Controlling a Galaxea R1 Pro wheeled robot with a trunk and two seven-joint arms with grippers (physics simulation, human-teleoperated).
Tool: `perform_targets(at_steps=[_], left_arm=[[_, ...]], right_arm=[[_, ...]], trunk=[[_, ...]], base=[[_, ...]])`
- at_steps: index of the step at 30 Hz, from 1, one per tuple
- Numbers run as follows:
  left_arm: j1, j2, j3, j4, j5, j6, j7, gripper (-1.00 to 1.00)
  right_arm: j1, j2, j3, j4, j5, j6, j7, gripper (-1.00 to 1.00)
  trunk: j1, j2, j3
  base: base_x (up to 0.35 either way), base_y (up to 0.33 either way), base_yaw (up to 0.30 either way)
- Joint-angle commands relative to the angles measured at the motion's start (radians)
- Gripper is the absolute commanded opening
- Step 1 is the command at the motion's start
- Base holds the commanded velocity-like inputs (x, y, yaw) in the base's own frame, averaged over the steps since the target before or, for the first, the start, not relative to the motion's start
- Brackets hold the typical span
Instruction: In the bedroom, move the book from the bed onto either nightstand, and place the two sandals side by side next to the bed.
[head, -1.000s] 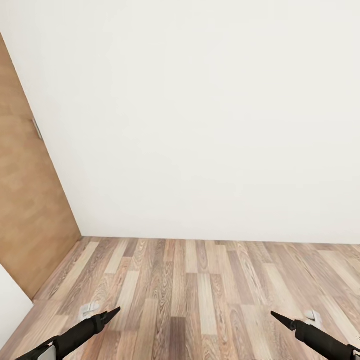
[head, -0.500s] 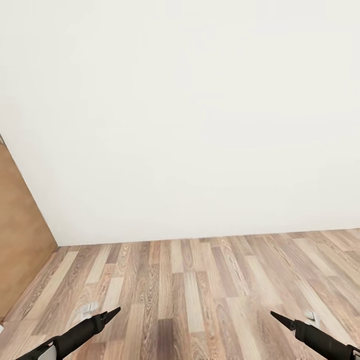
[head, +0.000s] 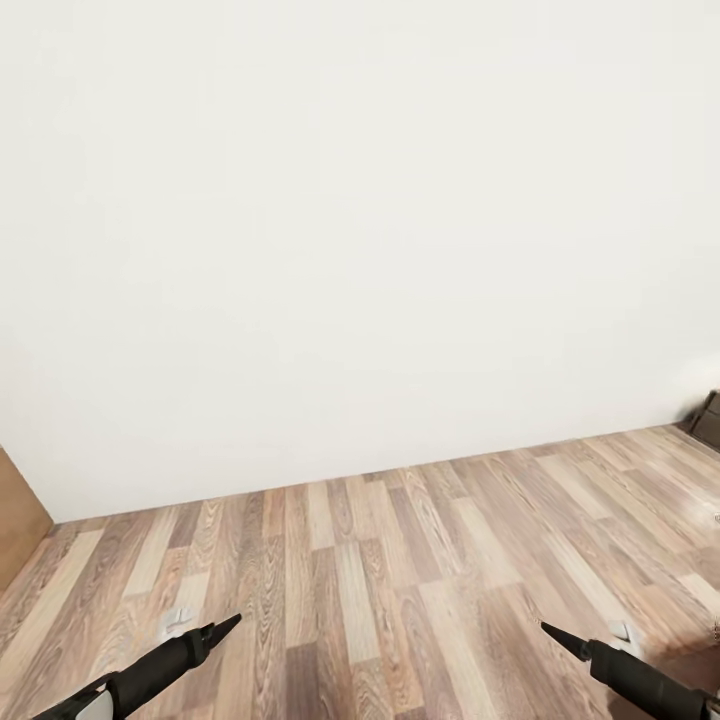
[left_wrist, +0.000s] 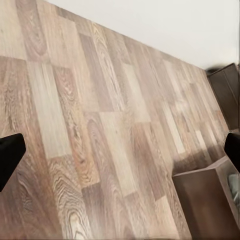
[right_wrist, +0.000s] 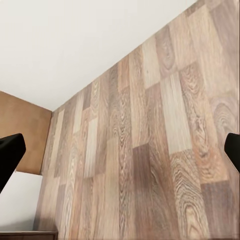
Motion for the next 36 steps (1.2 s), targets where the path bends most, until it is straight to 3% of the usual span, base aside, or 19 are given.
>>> perform_targets(at_steps=[1,36], left_arm=[[0.000,0.000,-0.009,0.001,0.005,-0.010,-0.001,1.00],[0.000,-0.013,-0.008,0.001,0.005,-0.011,-0.001,1.00]], right_arm=[[-0.002,0.001,0.009,0.004,-0.008,-0.003,0.004,1.00],[-0.002,-0.001,0.008,0.004,-0.008,-0.003,0.004,1.00]], trunk=[[0.000,-0.001,-0.001],[0.000,-0.001,-0.001]], base=[[0.000,0.000,-0.284],[0.000,0.000,-0.284]])
